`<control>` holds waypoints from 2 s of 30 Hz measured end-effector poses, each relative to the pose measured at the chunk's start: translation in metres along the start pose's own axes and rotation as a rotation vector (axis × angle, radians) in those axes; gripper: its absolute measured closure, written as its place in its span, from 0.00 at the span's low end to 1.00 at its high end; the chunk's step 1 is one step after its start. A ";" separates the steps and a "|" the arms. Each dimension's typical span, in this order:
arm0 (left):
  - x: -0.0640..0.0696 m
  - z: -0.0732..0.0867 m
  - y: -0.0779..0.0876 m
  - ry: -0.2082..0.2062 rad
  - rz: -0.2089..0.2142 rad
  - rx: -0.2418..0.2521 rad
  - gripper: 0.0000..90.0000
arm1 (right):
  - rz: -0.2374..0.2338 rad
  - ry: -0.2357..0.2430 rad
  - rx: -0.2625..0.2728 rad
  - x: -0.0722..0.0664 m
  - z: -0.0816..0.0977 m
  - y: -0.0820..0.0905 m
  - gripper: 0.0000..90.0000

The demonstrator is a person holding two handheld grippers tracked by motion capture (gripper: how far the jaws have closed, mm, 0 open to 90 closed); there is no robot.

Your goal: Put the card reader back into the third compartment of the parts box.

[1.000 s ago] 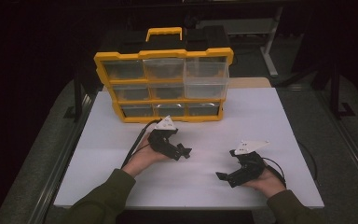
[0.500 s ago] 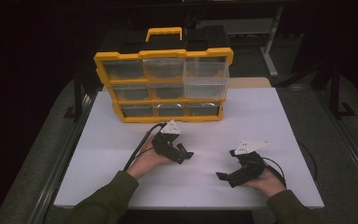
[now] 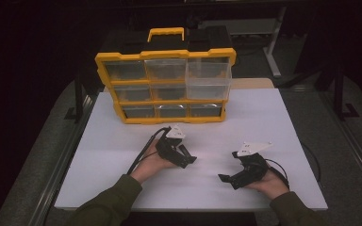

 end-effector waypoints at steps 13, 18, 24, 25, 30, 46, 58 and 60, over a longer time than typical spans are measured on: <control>0.000 0.008 -0.008 -0.003 -0.016 -0.034 0.00 | -0.004 0.003 -0.002 -0.001 0.000 0.000 0.00; -0.002 0.009 -0.009 -0.002 -0.021 -0.048 0.00 | -0.005 0.005 -0.002 -0.001 0.000 0.000 0.00; -0.005 0.009 -0.007 0.006 -0.037 -0.032 0.08 | -0.005 0.005 -0.003 -0.001 0.000 0.000 0.00; -0.005 0.009 -0.007 0.003 -0.045 -0.031 0.10 | -0.005 0.005 -0.004 -0.001 0.000 0.000 0.00; -0.007 0.009 -0.005 -0.001 -0.060 -0.028 0.17 | -0.005 0.005 -0.003 -0.001 0.000 0.000 0.00; -0.008 0.010 -0.001 -0.016 -0.078 -0.022 0.33 | -0.006 0.005 -0.002 -0.001 0.000 0.000 0.00; -0.008 0.010 -0.001 -0.012 -0.076 -0.024 0.33 | -0.008 0.005 -0.002 -0.002 0.000 0.000 0.00; -0.009 0.010 0.000 -0.008 -0.070 -0.027 0.34 | -0.010 0.006 -0.002 -0.002 0.000 0.000 0.00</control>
Point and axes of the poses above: each handheld gripper's, and its own axes: y roughly backward along the jaws, z roughly out of its underside, x roughly to its right, the point moved 9 cm from there along -y, roughly forward along the jaws, and after that the axes turned 11 degrees about y, right-handed, at the moved point
